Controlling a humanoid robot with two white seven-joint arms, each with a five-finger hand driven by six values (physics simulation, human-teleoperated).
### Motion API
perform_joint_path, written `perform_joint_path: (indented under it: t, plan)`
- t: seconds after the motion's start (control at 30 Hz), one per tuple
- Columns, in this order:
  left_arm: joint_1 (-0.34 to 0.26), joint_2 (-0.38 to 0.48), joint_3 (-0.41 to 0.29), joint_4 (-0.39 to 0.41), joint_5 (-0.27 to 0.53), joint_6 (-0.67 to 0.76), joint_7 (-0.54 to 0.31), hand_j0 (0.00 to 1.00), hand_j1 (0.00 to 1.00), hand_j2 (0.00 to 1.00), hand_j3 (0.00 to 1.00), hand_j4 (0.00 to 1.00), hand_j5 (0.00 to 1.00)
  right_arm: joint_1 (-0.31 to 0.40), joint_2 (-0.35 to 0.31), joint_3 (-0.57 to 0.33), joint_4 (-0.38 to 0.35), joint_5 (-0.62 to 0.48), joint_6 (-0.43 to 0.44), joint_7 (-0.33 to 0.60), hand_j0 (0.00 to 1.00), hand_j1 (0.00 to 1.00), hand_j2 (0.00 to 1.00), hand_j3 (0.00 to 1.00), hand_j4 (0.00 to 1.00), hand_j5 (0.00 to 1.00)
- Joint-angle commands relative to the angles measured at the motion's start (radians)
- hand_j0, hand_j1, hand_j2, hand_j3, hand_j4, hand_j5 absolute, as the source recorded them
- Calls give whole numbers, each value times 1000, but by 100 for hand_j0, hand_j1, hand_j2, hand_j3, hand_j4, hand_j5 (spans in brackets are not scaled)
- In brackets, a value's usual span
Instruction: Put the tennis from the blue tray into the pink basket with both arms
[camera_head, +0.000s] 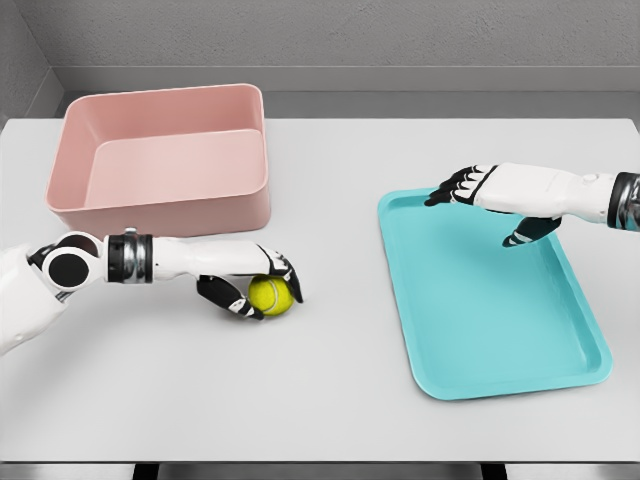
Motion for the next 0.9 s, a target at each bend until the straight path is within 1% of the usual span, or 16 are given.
perform_joint_path:
  t: [0.0,0.27,0.53,0.87]
  plan:
    - [0,1,1,0,8,3,1,51,51,51,51,51,51,0,-1,0,3,-6,3,0,100,100,100,100,100,100]
    - [-2,1,4,-11,11,3,2,51,51,51,51,51,51,0,-1,0,9,-6,3,0,100,100,100,100,100,100]
    - [-15,0,7,-22,15,3,2,51,51,51,51,51,51,0,-1,0,9,-6,3,0,100,100,100,100,100,100]
    - [-63,3,7,-37,18,3,2,51,51,51,51,51,51,-2,-1,0,16,-6,3,0,100,100,100,100,100,100]
